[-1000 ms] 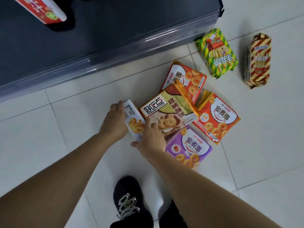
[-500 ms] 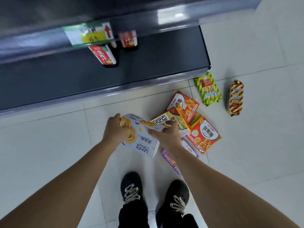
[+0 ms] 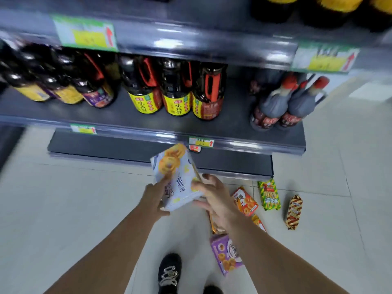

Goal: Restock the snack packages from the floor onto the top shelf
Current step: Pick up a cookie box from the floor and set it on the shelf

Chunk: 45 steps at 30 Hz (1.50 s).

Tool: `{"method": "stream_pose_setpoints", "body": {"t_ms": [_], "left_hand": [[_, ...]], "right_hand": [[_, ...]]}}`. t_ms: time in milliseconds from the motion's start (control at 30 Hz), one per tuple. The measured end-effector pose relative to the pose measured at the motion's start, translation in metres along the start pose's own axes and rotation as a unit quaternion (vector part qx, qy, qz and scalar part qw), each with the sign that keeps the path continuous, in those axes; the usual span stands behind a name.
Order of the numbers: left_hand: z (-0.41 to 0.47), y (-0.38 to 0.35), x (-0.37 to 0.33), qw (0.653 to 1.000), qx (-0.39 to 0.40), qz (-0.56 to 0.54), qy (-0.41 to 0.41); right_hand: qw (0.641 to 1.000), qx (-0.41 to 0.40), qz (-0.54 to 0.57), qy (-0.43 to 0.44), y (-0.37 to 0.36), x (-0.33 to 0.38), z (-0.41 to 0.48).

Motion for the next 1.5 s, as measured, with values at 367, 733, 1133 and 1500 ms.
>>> {"method": "stream_pose_setpoints", "body": {"t_ms": [367, 733, 1133, 1500], "left_hand": [[-0.129, 0.148, -0.071, 0.984, 0.03, -0.025, -0.176], [-0.215, 0.322, -0.09, 0.892, -0.239, -0.313, -0.22], [-0.283, 0.542, -0.093, 0.794, -0.394, -0.314, -0.341], [-0.342, 0.762, -0.055, 0.69, -0.527, -0.364, -0.336]], "right_hand": [[0.978, 0.05, -0.049, 0.198, -0.078, 0.124, -0.125], [0.928, 0.143, -0.091, 0.332, -0.207, 0.156, -0.281], [0.871, 0.21, -0.088, 0.436, -0.392, 0.156, -0.458], [0.789, 0.327, -0.123, 0.506, -0.554, 0.113, -0.63]]}}
Point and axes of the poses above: each hand's wrist, its own z-axis towards the middle knuckle, its own y-axis out of the back of the hand, x = y × z, the point moved 3 cm from there along z, towards the middle knuckle, and after that the axes turned 14 degrees about -x, right-handed, at the moved point
